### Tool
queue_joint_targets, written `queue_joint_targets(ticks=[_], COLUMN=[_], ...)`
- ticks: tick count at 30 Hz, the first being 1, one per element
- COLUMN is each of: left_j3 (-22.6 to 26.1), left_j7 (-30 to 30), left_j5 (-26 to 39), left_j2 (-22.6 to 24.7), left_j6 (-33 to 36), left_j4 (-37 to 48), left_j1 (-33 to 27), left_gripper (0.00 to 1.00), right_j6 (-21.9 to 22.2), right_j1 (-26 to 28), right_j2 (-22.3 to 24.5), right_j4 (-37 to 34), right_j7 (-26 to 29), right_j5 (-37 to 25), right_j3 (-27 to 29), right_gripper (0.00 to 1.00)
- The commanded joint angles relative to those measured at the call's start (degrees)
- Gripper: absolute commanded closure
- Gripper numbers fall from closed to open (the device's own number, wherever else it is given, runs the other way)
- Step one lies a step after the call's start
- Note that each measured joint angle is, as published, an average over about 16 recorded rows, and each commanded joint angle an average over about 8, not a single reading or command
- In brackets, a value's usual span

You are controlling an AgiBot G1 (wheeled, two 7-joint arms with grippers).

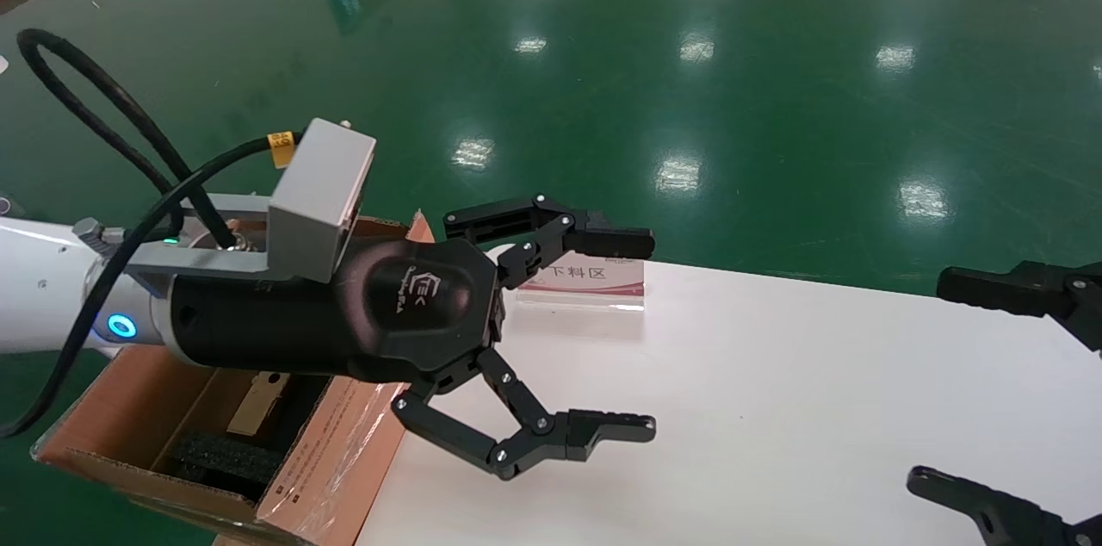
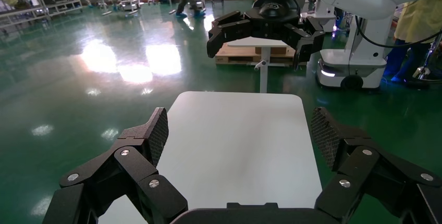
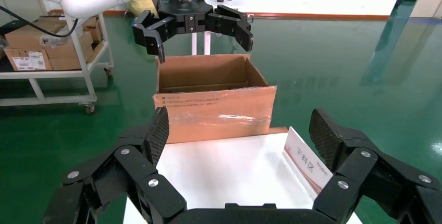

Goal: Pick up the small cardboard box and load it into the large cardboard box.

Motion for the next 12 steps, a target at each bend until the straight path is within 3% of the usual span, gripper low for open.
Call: queue_joint_targets(ticks=[1,12], left_j3=[0.18,0.58], left_j7=[-0.07,-0.22], left_j5=[0.09,0.3], left_j2=[-0.02,-0.05], left_j6=[-0.06,-0.2], left_j4=[-0.01,-0.05], left_j1=[-0.14,-0.46], left_gripper=[0.0,0.0], right_j6=[0.0,0.0], right_j1=[0.0,0.0], right_j2=[0.0,0.0], right_j4=[0.0,0.0], right_j7=[0.0,0.0], right_j5=[0.0,0.0], right_j3=[0.0,0.0], right_gripper=[0.0,0.0])
